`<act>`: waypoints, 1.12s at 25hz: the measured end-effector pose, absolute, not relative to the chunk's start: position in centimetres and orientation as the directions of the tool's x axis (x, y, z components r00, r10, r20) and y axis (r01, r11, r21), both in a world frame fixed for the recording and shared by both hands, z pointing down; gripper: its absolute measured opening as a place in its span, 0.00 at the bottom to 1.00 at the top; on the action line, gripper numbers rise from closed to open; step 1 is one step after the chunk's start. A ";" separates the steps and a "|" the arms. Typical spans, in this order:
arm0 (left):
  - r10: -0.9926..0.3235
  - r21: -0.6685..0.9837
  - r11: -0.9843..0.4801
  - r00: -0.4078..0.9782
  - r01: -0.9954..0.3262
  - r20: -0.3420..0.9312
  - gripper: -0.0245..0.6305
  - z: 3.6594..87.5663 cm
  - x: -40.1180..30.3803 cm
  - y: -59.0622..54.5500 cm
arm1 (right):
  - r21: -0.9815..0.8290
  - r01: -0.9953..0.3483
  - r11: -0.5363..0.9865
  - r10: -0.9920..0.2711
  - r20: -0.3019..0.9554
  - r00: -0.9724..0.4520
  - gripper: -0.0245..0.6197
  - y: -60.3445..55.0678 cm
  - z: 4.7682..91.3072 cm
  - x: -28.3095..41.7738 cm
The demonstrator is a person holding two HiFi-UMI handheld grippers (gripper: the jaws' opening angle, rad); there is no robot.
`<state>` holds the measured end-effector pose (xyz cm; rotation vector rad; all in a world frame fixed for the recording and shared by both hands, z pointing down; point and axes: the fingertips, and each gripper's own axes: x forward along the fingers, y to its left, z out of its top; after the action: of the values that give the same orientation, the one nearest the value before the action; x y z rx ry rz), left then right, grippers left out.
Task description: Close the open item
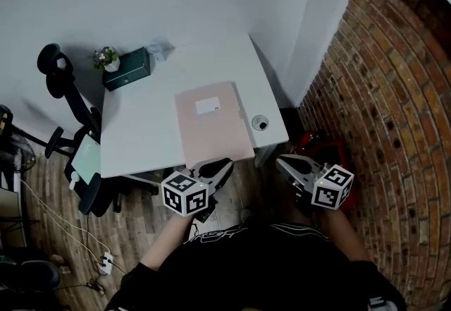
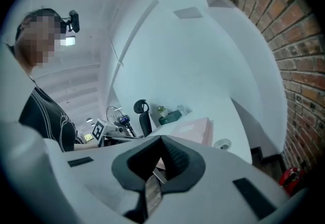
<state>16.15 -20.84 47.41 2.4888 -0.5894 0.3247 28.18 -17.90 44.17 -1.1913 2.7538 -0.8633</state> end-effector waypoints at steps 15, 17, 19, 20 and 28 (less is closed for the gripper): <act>-0.446 0.362 -0.793 0.872 -0.490 0.204 0.10 38.3 7.5 -10.6 | -0.424 -0.624 0.657 -0.664 0.068 -0.745 0.04 -9.5 38.3 19.0; -0.459 0.353 -0.790 0.865 -0.501 0.201 0.10 38.3 6.6 -9.8 | -0.428 -0.623 0.654 -0.668 0.059 -0.742 0.04 -8.5 38.0 18.6; -0.467 0.350 -0.787 0.861 -0.508 0.199 0.10 38.2 5.7 -9.2 | -0.443 -0.618 0.650 -0.672 0.045 -0.739 0.04 -7.8 37.8 18.1; -0.468 0.353 -0.786 0.862 -0.508 0.197 0.10 38.2 5.3 -8.9 | -0.449 -0.615 0.648 -0.673 0.041 -0.738 0.04 -7.4 37.8 17.8; -0.471 0.360 -0.785 0.863 -0.504 0.183 0.10 37.3 2.9 -6.5 | -0.450 -0.615 0.648 -0.670 0.047 -0.741 0.04 -5.0 37.3 15.7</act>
<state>2.88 -6.53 37.33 2.6354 -0.7215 0.1158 15.66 -5.04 37.35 -1.0722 2.7389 -0.6779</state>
